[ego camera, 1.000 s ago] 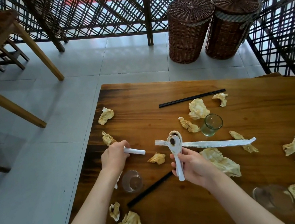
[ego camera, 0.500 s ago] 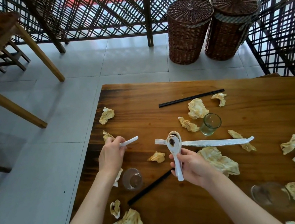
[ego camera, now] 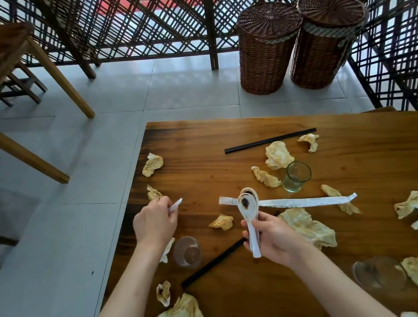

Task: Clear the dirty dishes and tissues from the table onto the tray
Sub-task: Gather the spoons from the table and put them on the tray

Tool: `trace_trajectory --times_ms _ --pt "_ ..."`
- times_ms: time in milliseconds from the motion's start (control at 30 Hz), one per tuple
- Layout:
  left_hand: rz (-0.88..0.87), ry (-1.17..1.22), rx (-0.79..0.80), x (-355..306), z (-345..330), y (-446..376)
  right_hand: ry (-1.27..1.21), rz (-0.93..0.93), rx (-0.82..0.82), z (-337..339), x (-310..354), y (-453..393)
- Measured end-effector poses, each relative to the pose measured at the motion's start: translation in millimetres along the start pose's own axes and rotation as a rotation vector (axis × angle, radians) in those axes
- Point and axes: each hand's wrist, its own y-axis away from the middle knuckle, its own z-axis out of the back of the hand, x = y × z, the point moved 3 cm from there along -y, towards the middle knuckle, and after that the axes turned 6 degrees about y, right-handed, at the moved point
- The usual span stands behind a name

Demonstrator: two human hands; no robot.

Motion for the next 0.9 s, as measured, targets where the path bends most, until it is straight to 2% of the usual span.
trace_trajectory --times_ms 400,533,667,767,900 --pt "0.126 -0.03 -0.042 2 18 7 0.022 0.025 0.01 -3 2 12" --pt "0.29 0.218 -0.101 3 25 11 0.03 0.047 0.001 -5 6 21" --pt "0.45 0.614 -0.099 -10 40 19 0.03 0.059 -0.026 -8 11 32" --pt "0.538 0.892 -0.062 -26 52 31 0.016 0.068 -0.047 -12 15 43" --pt "0.583 1.103 0.04 -49 66 59 0.016 0.092 -0.078 -16 18 61"
